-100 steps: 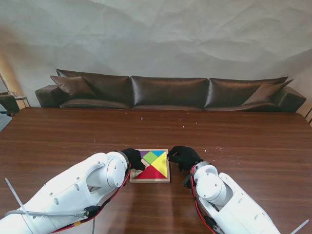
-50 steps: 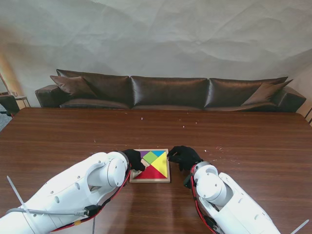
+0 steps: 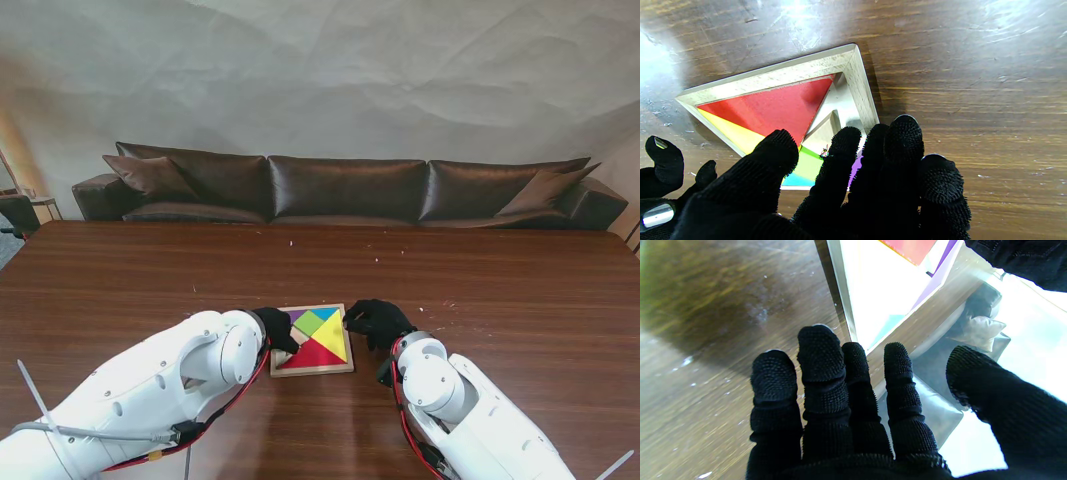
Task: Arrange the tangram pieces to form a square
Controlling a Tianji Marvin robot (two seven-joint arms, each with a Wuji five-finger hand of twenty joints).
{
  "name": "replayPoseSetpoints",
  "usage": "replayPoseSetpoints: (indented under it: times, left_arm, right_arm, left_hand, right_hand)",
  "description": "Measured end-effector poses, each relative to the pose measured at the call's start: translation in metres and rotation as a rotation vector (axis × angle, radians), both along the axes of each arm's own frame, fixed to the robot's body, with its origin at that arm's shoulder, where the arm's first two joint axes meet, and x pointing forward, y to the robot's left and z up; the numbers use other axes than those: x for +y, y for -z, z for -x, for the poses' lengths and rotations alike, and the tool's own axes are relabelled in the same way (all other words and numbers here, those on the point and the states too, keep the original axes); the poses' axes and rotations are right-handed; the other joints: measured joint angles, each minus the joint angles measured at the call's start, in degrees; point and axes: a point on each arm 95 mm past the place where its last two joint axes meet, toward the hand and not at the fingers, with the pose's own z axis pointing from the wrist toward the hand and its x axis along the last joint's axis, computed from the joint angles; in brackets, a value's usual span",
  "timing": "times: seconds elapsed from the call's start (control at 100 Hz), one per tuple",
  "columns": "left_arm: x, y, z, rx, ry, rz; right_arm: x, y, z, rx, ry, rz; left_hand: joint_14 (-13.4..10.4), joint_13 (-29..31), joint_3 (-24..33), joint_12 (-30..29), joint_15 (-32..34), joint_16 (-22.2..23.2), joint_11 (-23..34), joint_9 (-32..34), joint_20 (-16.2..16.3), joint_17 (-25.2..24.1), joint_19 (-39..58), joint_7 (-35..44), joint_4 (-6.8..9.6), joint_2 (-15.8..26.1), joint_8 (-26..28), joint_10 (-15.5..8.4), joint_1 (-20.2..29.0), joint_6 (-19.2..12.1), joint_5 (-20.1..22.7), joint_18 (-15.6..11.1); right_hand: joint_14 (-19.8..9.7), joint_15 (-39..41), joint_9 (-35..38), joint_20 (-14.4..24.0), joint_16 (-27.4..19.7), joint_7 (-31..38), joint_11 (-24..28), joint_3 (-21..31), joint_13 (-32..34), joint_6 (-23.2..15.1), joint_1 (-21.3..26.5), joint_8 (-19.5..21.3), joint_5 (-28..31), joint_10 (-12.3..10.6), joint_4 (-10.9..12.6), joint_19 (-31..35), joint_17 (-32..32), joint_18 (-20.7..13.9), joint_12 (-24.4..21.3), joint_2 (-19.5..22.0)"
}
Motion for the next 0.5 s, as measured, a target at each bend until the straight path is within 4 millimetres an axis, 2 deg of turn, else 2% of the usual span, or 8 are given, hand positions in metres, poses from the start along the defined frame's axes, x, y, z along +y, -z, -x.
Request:
replayPoseSetpoints:
  times: [0.17, 0.31, 0.5]
  left_arm:
    - [0.0015, -0.0053, -0.001, -0.03, 0.011, -0.021]
    - [0.0007, -0.0074, -0.0023, -0.044, 0.027, -0.014]
    - [-0.0044, -0.0048, -0.0053, -0.019, 0.054, -0.016]
  right_arm:
    - [0.0002, 0.0002, 0.0, 0.002, -0.002, 0.001]
    - [0.0, 0.0003, -0.0001, 0.003, 0.0, 0.001]
    - [-0.0003, 0.0002, -0.0002, 0.004, 0.001, -0.001]
  left_hand:
    - [0.0, -0.03, -0.73, 0.39, 0.0, 0.0, 0.86, -0.1, 0.21, -0.1, -0.01, 0.06, 0.0, 0.0, -0.21, 0.0, 0.0, -1.17, 0.0, -0.11]
    - [-0.11, -0.16, -1.58, 5.44, 0.65, 0.02, 5.07, -0.48, 0.76, -0.36, -0.05, 0.15, 0.0, 0.04, -1.13, 0.0, 0.0, -3.41, 0.03, -0.34]
    - [-1.15, -1.38, -3.52, 11.84, 3.08, 1.47, 9.73, -0.8, 1.49, -1.24, -0.73, -1.06, 0.0, 1.33, -3.82, -0.51, 0.06, -4.59, 0.03, -0.81]
  right_hand:
    - [0.0, 0.0, 0.0, 0.0, 0.0, 0.0, 0.0, 0.0, 0.0, 0.0, 0.0, 0.0, 0.0, 0.0, 0.0, 0.0, 0.0, 0.0, 0.0, 0.0]
    - [0.0, 0.01, 0.0, 0.0, 0.0, 0.0, 0.0, 0.0, 0.0, 0.0, 0.0, 0.0, 0.0, 0.0, 0.0, 0.0, 0.0, 0.0, 0.0, 0.0]
    - [0.01, 0.01, 0.0, 0.0, 0.0, 0.0, 0.0, 0.0, 0.0, 0.0, 0.0, 0.0, 0.0, 0.0, 0.0, 0.0, 0.0, 0.0, 0.0, 0.0]
